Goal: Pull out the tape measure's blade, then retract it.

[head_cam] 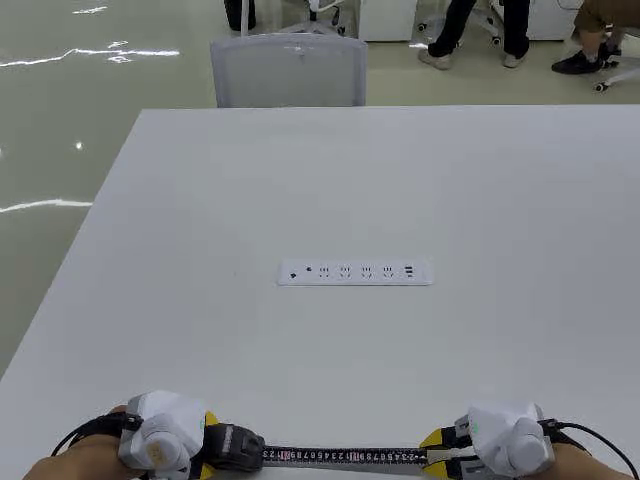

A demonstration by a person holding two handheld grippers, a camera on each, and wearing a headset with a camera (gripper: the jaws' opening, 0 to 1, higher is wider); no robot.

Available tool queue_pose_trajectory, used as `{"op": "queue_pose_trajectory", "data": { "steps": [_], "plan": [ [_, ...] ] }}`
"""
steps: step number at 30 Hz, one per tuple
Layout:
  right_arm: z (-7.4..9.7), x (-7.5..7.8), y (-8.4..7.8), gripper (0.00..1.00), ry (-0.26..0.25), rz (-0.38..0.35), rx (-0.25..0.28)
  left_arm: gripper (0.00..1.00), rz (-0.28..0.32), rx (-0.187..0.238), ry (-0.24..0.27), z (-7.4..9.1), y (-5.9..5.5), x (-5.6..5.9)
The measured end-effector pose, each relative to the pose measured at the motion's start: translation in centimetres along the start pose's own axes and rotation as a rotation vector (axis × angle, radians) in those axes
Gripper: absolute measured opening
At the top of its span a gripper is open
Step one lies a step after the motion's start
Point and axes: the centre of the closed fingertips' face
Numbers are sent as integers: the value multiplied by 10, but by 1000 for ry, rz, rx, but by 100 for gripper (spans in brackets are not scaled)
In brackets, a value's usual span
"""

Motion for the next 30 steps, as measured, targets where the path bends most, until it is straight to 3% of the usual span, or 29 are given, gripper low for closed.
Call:
{"op": "queue_pose_trajectory", "data": {
  "steps": [18,30],
  "plan": [
    [-9,0,-7,13,12,-13,-49,28,-4,-8,-8,-2,-2,-1],
    [-7,4,-6,15,-13,-49,-54,29,-7,-27,-10,-3,-5,-1]
  ]
}}
Point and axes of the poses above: the centre of the closed fingertips' face, and the gripper's own axes: z roughly backward along the fingers, x roughly to its right, y roughly out of its top, and after that the axes turned 11 degrees about -z, right-handed
